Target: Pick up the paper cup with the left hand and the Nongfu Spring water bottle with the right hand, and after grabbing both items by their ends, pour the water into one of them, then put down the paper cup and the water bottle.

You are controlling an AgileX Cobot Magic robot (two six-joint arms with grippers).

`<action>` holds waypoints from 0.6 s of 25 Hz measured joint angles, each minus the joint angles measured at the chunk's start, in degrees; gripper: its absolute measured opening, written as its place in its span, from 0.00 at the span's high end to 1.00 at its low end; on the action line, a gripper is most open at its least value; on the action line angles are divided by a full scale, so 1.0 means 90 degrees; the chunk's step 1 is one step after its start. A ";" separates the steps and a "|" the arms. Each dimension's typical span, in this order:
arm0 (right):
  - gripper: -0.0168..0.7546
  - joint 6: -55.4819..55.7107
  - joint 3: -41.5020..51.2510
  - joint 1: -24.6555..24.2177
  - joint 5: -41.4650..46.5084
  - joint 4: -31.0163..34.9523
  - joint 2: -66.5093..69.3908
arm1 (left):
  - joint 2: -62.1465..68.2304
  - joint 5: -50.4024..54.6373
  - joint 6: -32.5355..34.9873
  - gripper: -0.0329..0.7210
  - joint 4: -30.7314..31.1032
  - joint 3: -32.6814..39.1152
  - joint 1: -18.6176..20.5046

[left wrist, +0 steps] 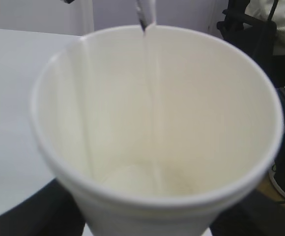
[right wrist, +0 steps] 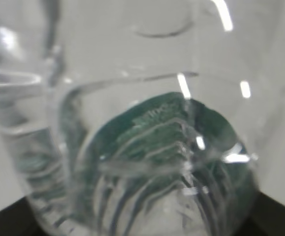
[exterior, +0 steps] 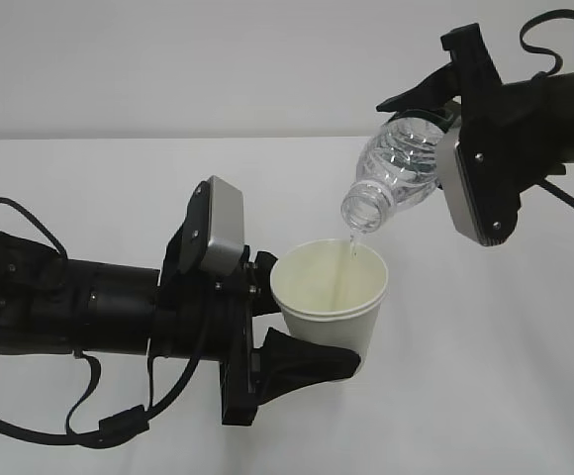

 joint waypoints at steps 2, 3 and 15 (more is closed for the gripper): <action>0.34 -0.0012 0.0000 0.0000 0.0000 0.0000 0.0000 | 0.0000 0.0000 0.0000 0.32 -0.0003 0.0000 0.0000; 0.34 -0.0021 0.0000 0.0000 0.0000 0.0000 0.0000 | 0.0000 0.0000 0.0000 0.32 -0.0014 0.0000 0.0000; 0.34 -0.0037 0.0000 0.0000 0.0000 0.0000 0.0000 | 0.0000 0.0164 0.0000 0.32 -0.0028 0.0000 0.0000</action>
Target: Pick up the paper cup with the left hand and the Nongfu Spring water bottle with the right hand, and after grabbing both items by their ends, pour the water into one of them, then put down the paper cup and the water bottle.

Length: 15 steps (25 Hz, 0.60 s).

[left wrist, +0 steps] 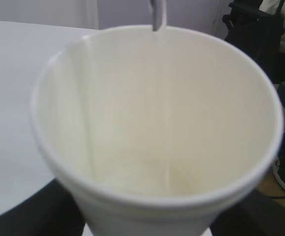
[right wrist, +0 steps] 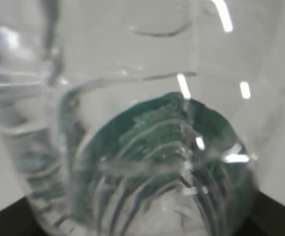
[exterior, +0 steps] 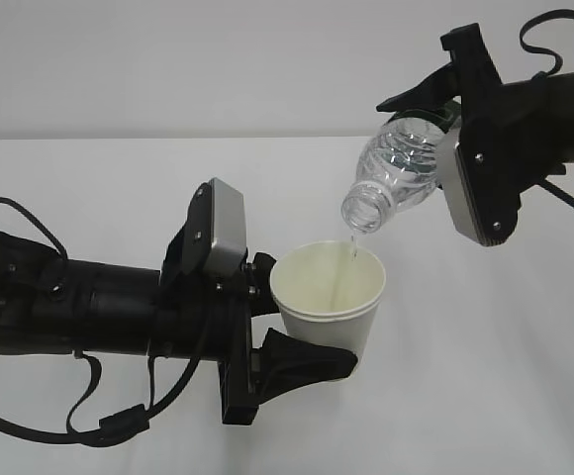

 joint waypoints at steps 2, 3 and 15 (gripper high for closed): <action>0.34 0.0000 0.0000 0.0000 0.0000 0.0000 0.0000 | 0.0000 0.0009 0.0000 0.32 0.0000 0.0000 0.0000; 0.34 0.0000 0.0000 0.0000 0.0000 0.0000 0.0000 | 0.0000 0.0009 0.0000 0.32 0.0000 0.0000 0.0000; 0.34 0.0000 0.0000 0.0000 0.0000 0.0024 0.0000 | 0.0000 0.0009 0.0000 0.32 -0.0012 0.0000 0.0000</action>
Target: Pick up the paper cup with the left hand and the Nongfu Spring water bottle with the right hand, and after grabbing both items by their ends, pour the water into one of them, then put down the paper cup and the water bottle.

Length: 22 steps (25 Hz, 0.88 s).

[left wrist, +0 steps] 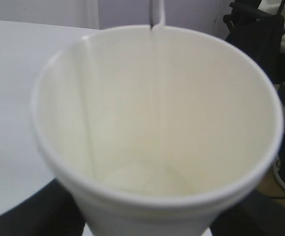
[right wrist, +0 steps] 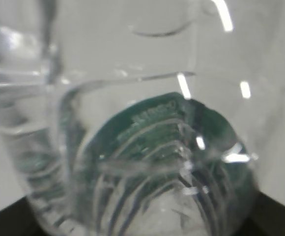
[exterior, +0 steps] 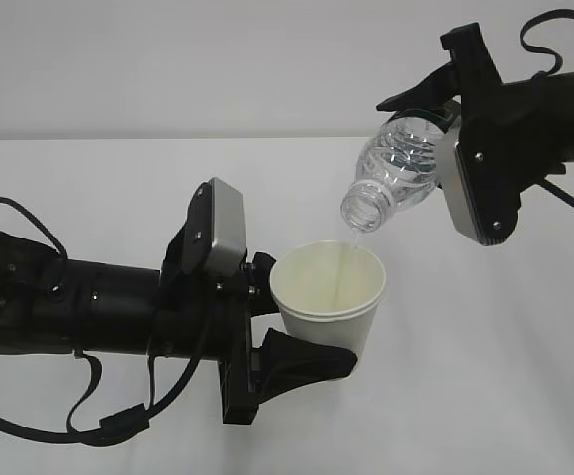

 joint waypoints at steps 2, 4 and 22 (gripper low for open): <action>0.34 0.0000 0.0000 0.0000 0.0000 0.0000 0.0000 | 0.0000 0.0004 0.0000 0.32 0.0000 0.0000 0.0000; 0.34 0.0000 -0.0010 0.0000 0.0000 0.0000 0.0000 | 0.0000 0.0004 0.0000 0.32 -0.0002 0.0000 0.0000; 0.34 -0.0015 -0.0010 0.0000 -0.0011 0.0000 0.0000 | 0.0000 0.0004 0.0000 0.32 -0.0002 0.0000 0.0000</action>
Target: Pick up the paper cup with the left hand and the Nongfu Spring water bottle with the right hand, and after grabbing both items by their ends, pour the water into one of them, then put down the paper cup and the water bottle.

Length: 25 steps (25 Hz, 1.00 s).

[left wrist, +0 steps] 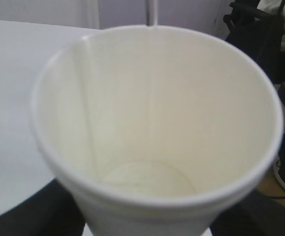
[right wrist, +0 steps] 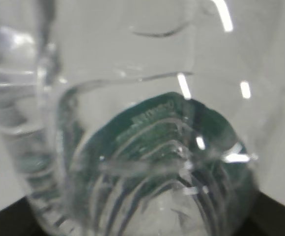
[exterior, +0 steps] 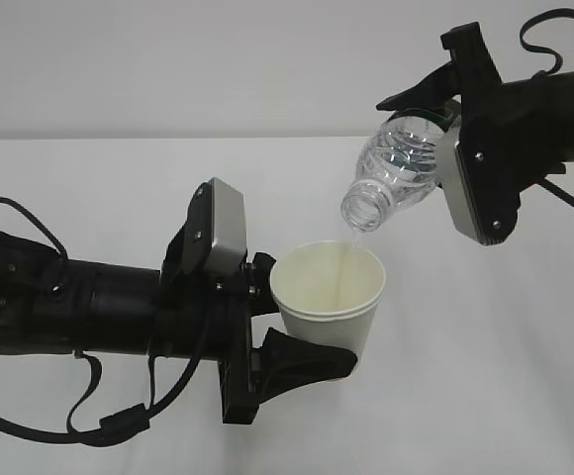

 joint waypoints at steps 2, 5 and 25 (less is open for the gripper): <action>0.34 0.0000 0.0000 0.0000 0.0000 0.0000 0.0000 | 0.0000 0.0000 0.0000 0.32 0.0000 0.0000 0.0000; 0.34 0.0000 0.0000 0.0000 0.0000 0.0000 0.0000 | 0.0000 0.0000 0.0000 0.32 0.0000 0.0000 0.0000; 0.34 -0.0115 0.0000 0.0000 0.0000 0.0000 0.0000 | 0.0000 0.0011 0.0000 0.32 -0.0011 0.0000 0.0000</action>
